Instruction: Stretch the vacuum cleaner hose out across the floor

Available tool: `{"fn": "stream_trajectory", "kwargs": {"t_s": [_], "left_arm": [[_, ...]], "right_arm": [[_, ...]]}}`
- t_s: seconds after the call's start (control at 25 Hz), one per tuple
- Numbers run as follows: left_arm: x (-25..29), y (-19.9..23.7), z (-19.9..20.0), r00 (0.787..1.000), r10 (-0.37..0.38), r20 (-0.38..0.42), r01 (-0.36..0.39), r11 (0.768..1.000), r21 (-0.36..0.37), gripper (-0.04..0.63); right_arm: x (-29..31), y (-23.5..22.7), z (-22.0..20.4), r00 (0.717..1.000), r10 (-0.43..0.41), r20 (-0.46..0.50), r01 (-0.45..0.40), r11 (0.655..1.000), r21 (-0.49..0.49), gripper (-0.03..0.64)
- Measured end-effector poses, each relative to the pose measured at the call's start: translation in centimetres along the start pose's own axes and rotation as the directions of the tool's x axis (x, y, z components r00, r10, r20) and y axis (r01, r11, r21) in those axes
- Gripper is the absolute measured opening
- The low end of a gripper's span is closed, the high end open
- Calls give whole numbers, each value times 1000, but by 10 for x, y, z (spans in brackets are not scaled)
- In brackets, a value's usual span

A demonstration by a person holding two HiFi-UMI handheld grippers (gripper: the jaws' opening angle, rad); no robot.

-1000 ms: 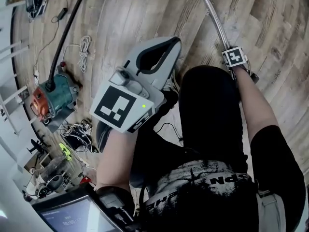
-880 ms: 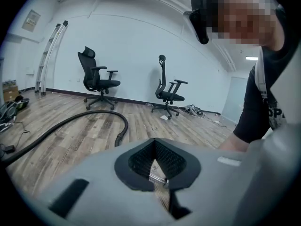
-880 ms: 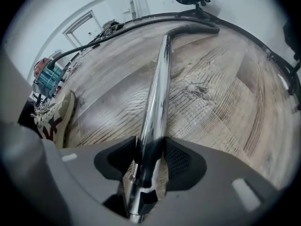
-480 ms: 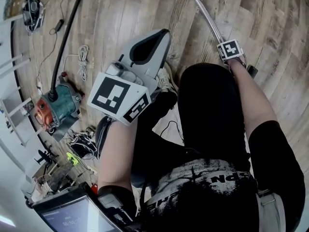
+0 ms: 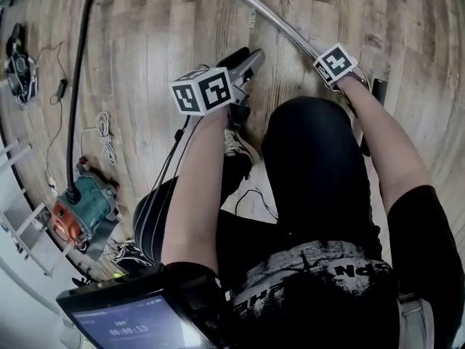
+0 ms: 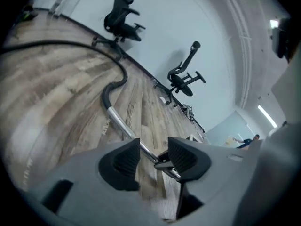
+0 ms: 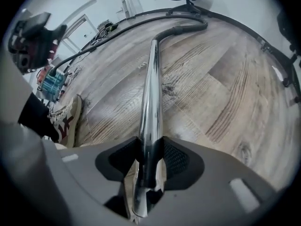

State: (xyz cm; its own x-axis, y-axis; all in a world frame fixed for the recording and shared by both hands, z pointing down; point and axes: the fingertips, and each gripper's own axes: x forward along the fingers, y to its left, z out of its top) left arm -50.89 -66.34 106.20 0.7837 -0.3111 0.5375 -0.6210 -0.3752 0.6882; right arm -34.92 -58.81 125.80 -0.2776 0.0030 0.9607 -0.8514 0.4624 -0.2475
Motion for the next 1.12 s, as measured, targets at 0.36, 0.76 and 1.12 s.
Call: {"fn": "stream_trajectory", "kwargs": {"t_s": [0.36,0.76,1.12], "left_arm": [[170,2,-74,980,-195,48,194,860,-472,256],[266,-28,-58,891,-242,383,450,578,-681,141],[253,-29,-39,896,-160,414,422,598,-681,140]], "right_arm": [[-74,-35,-19,998,-63,-12,62,995,-84,173],[-80,-44,-28,996,-80,-32,77,993,-92,173],[-49,-44,-39,992,-95,-87,72,970,-233,181]]}}
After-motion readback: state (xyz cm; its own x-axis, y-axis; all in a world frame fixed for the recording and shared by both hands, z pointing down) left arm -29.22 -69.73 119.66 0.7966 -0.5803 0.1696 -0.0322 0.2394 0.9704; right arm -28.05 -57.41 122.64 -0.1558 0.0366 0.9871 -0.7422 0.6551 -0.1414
